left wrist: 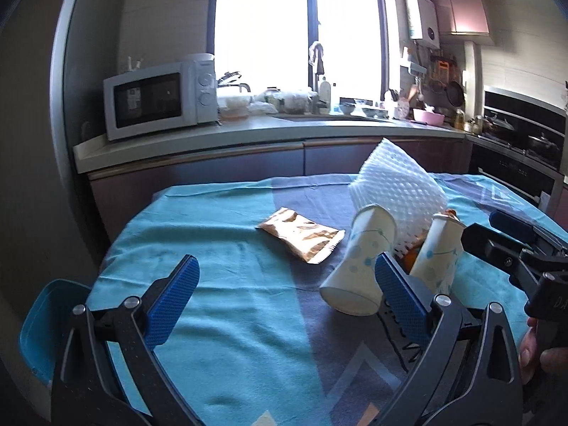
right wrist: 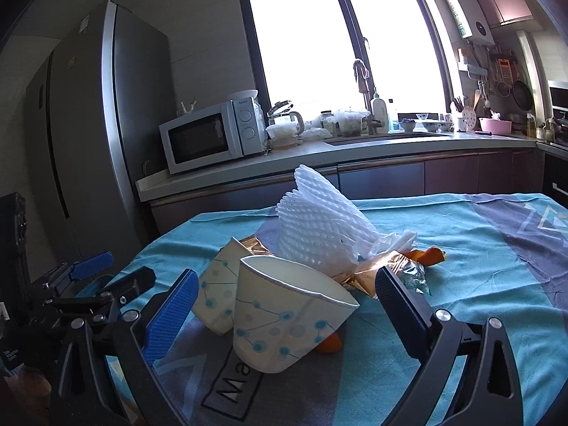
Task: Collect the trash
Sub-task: 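Grasp a paper cup with each gripper, left and right together, then carry both cups to the teal bin and open both grippers to drop them, then return both grippers to the table and grasp white foam nets with each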
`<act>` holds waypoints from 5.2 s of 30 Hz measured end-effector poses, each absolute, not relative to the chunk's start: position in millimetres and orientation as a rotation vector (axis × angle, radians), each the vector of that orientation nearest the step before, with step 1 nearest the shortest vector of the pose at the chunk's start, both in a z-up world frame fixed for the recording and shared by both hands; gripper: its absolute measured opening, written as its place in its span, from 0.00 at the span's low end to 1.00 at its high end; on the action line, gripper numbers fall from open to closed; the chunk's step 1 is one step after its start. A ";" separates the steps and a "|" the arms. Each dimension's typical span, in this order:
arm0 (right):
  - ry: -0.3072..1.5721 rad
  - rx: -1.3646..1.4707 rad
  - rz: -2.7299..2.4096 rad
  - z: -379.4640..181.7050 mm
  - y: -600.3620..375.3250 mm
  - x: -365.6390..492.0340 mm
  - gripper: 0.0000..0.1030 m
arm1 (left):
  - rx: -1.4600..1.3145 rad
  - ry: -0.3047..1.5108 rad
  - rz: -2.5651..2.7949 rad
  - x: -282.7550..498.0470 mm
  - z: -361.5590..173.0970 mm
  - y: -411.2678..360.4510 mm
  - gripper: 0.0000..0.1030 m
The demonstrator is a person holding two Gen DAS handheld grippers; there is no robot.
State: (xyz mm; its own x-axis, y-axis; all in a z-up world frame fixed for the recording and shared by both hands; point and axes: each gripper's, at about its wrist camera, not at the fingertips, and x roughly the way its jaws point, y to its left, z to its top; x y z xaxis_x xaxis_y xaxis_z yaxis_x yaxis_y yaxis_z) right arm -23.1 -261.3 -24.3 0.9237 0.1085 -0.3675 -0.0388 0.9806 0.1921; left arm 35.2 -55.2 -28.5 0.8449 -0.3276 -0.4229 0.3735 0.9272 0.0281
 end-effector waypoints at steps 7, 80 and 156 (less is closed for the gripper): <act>0.451 0.176 0.191 -27.1 -269.3 -6.3 0.75 | 0.146 0.530 -0.470 63.0 -48.7 -77.8 0.93; 0.890 -0.016 1.002 -35.6 126.4 167.0 0.03 | -0.256 0.768 0.129 98.0 -106.8 317.5 0.03; 0.668 0.345 0.326 -22.2 -357.6 122.2 0.41 | -0.020 0.719 -0.707 124.3 -37.7 -155.5 0.06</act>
